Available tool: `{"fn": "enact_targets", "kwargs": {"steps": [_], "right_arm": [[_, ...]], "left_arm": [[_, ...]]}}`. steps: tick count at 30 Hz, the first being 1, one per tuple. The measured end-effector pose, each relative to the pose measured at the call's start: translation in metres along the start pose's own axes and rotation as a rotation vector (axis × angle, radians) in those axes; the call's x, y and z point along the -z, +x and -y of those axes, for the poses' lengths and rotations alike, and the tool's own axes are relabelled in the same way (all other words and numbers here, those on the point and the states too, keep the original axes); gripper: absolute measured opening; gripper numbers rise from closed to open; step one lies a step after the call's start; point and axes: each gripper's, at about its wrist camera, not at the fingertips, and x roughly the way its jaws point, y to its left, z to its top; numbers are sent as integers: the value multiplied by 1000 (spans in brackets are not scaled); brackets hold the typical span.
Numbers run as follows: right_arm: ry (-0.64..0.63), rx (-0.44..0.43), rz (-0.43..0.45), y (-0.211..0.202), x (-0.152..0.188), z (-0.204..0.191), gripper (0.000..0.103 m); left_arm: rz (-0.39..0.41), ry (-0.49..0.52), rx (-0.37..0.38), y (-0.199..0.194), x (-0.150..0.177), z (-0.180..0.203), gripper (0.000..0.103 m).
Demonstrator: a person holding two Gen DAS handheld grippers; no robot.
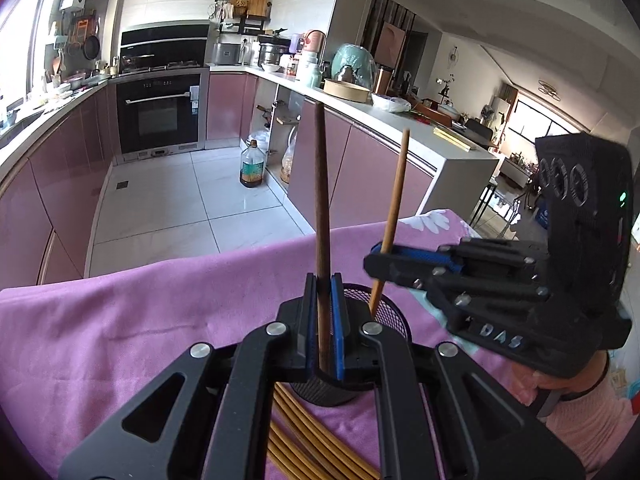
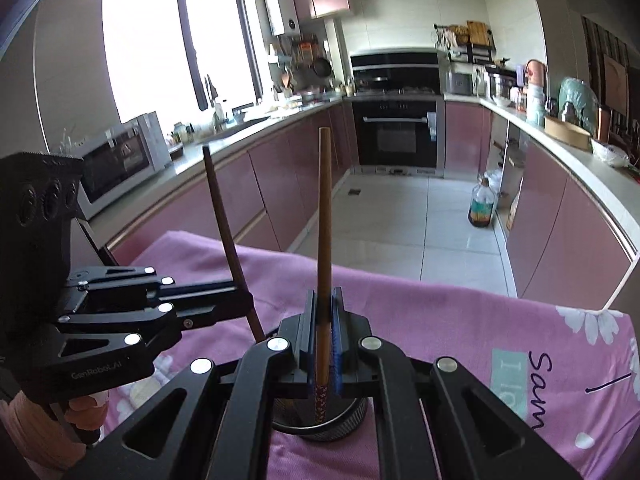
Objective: Organize utensils
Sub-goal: 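Lift both held chopsticks upright and lower them into the black mesh cup, then open both grippers to release the chopsticks inside the mesh cup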
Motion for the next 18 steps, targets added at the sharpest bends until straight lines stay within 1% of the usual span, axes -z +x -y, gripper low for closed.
{"fn": "enact_targets", "kwargs": {"steps": [2,5,9,12,14,17,18], "right_arm": [[4,6,-20,8,2,0,6],[20,12,-23,13,2,2,6],[35,17,-21,17,4,2,6],[48,23,-8,17,6,1,8],[62,23,1,16,4,2,9],[80,21,19,14,4,4,11],[81,18,26,13,5,3,13]], "left_arm": [[-4,1,-10,5,-2,-1,8],[-13,-2,-16,11,-3,-6,8],[-22,-7,-32,19,-2,-6,8],[-30,-26,-26,26,2,-12,8],[-25,-37,-33,25,4,-10,8],[-11,-46,-42,21,7,-14,14],[-2,-50,-49,19,8,-15,19]]}}
